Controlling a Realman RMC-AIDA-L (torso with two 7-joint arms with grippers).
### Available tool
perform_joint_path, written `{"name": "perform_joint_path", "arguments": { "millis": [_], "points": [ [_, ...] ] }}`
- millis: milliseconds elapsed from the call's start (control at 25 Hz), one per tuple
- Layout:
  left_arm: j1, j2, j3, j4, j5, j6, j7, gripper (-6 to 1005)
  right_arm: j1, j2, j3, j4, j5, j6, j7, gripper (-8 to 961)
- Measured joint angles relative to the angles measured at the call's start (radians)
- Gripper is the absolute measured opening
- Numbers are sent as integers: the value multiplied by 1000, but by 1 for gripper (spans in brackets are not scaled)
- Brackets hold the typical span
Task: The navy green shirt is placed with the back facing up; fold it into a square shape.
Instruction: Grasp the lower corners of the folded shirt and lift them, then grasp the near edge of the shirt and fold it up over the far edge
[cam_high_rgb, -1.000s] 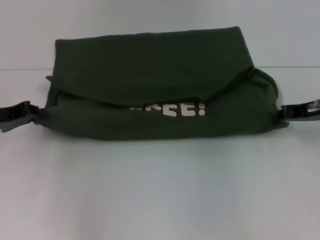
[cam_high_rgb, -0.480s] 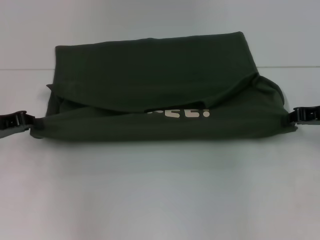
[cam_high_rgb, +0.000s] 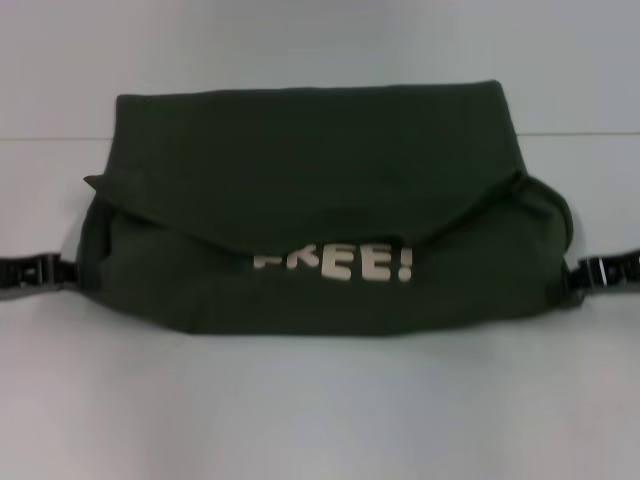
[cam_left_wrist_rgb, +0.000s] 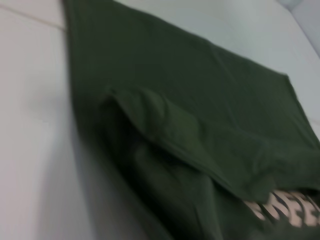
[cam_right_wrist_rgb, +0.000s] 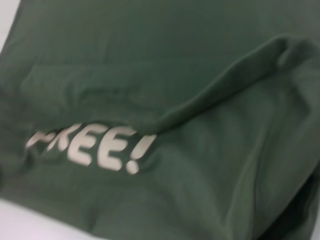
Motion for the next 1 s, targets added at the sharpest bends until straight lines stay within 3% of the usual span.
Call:
{"name": "perform_joint_path", "arguments": {
  "millis": [360, 520, 640, 800, 1000],
  "points": [
    [110, -28, -3, 176, 46, 346, -3, 14, -109, 0, -1, -85, -4, -370, -43, 30],
    [155, -29, -27, 219, 67, 461, 18, 15, -169, -8, 17, -114, -3, -445, -58, 30],
    [168, -25, -76, 236, 76, 509, 47, 15, -198, -26, 69, -108, -2, -450, -84, 29],
    [143, -9, -126, 216, 70, 517, 62, 14, -186, -50, 205, -52, 1, -444, -139, 29],
    [39, 26, -198, 156, 59, 459, 3, 15, -125, -71, 313, 9, 89, -430, -169, 29]
  ]
}}
